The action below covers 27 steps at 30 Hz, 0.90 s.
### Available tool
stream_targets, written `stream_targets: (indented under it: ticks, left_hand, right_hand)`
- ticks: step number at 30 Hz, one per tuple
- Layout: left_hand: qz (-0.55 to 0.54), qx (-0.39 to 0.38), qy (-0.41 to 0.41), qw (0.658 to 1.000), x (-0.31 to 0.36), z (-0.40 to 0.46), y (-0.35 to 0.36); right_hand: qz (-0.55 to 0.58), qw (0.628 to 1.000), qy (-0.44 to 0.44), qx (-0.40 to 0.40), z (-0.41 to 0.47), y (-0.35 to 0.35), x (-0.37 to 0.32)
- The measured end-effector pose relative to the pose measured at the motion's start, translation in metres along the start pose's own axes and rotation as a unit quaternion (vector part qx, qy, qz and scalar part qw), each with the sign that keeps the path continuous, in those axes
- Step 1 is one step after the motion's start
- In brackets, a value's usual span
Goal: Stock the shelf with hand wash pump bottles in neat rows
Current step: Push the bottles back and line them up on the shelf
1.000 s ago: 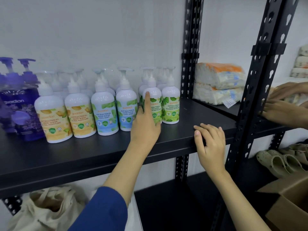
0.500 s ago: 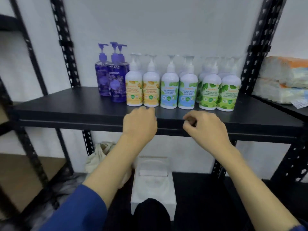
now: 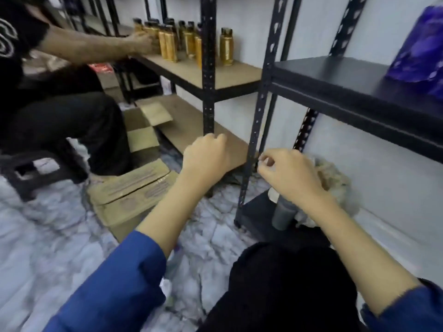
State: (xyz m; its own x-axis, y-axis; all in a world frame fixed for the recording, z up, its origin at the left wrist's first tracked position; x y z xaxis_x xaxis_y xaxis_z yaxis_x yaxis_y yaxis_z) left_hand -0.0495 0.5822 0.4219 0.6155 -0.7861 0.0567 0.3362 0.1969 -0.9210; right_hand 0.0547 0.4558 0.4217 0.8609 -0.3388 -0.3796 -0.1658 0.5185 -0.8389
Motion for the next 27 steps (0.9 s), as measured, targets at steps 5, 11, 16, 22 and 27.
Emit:
stream_targets:
  ticks: [5, 11, 16, 22, 27]
  left_hand:
    - [0.017, -0.086, -0.124, 0.988, -0.08, -0.036, 0.07]
    - [-0.051, -0.248, -0.307, 0.917, -0.131, -0.105, 0.188]
    - [-0.158, -0.252, -0.483, 0.823, -0.129, -0.206, 0.263]
    - [-0.242, -0.111, -0.666, 0.696, -0.117, -0.293, 0.296]
    - [-0.281, -0.087, -0.697, 0.654, -0.111, -0.309, 0.328]
  right_hand:
    - [0.007, 0.991, -0.07, -0.11, 0.021, 0.117, -0.027]
    - [-0.02, 0.951, -0.11, -0.288, 0.025, 0.256, -0.037]
    - [-0.079, 0.866, -0.155, -0.468, -0.008, 0.362, -0.032]
    - [-0.044, 0.823, -0.09, -0.559, -0.045, 0.452, -0.01]
    - [0.032, 0.823, -0.037, -0.566, -0.062, 0.502, -0.002]
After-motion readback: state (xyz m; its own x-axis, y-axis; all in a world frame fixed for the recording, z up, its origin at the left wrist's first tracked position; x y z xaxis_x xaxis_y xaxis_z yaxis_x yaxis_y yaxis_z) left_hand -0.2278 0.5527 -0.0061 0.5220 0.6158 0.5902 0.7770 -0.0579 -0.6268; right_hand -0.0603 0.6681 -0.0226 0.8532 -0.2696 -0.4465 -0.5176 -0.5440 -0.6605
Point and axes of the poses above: each hand's wrist, its own z-axis towards the middle knuckle, its own y-axis out of the palm, x = y × z, the point moved 3 cm from there along z, towards the middle knuckle, and after that the axes turned 6 degrees about z, right-handed, at the moved point
